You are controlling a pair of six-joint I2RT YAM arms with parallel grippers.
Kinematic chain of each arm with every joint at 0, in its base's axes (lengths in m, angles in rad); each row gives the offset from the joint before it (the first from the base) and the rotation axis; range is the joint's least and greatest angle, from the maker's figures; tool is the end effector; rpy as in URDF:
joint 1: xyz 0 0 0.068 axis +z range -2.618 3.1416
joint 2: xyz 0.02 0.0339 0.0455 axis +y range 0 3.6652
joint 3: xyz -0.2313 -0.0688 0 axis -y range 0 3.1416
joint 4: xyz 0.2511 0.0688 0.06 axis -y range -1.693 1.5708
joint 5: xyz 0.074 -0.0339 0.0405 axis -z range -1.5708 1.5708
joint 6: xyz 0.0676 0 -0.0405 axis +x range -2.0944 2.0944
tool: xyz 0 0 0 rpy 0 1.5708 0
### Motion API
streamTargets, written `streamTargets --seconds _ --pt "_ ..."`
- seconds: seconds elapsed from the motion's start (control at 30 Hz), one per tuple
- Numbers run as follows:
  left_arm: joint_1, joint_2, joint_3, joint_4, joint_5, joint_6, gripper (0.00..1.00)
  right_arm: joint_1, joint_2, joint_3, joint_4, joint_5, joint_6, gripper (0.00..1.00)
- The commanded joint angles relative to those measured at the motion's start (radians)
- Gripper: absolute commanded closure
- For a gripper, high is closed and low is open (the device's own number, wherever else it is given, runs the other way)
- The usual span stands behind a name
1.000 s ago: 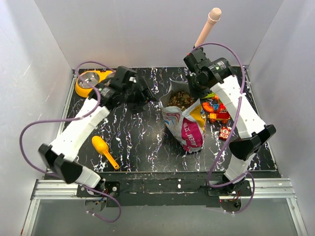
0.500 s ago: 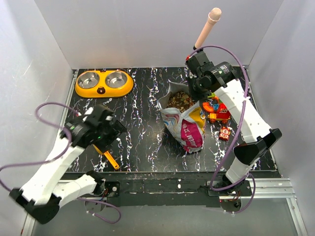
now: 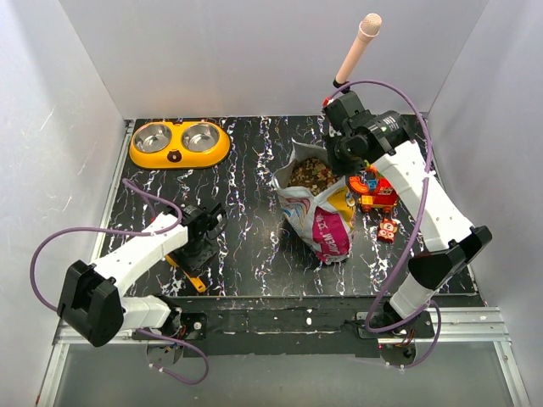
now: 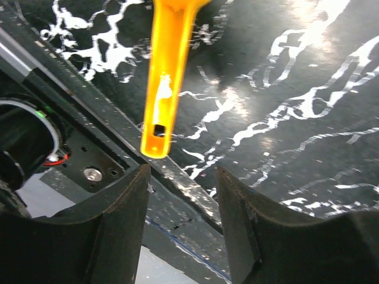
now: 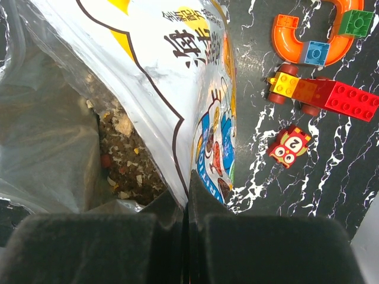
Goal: Serve the pet food
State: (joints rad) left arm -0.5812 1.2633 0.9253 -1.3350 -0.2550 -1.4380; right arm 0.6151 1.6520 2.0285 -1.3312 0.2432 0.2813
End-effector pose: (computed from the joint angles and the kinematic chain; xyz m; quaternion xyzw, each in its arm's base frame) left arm 0.1703 -0.0915 0.1686 -0.4056 0.9038 0.1105 0.0805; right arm 0.2796 0.1776 0.3782 -0.1209 0.9389 0.0262 0.3213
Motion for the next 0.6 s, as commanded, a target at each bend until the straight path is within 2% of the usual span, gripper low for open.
streamTargets --seconds 0.0,0.17,0.57 --pt "0.020 -0.056 -0.078 -0.070 0.003 -0.013 0.56 0.005 -0.121 0.007 0.090 -0.013 0.009 0.99" --pt "0.032 -0.056 -0.137 0.011 0.008 0.016 0.57 0.005 -0.139 -0.027 0.099 -0.013 0.015 0.99" --pt "0.055 0.011 -0.134 0.106 -0.013 0.090 0.57 0.005 -0.144 -0.037 0.089 -0.030 0.010 0.99"
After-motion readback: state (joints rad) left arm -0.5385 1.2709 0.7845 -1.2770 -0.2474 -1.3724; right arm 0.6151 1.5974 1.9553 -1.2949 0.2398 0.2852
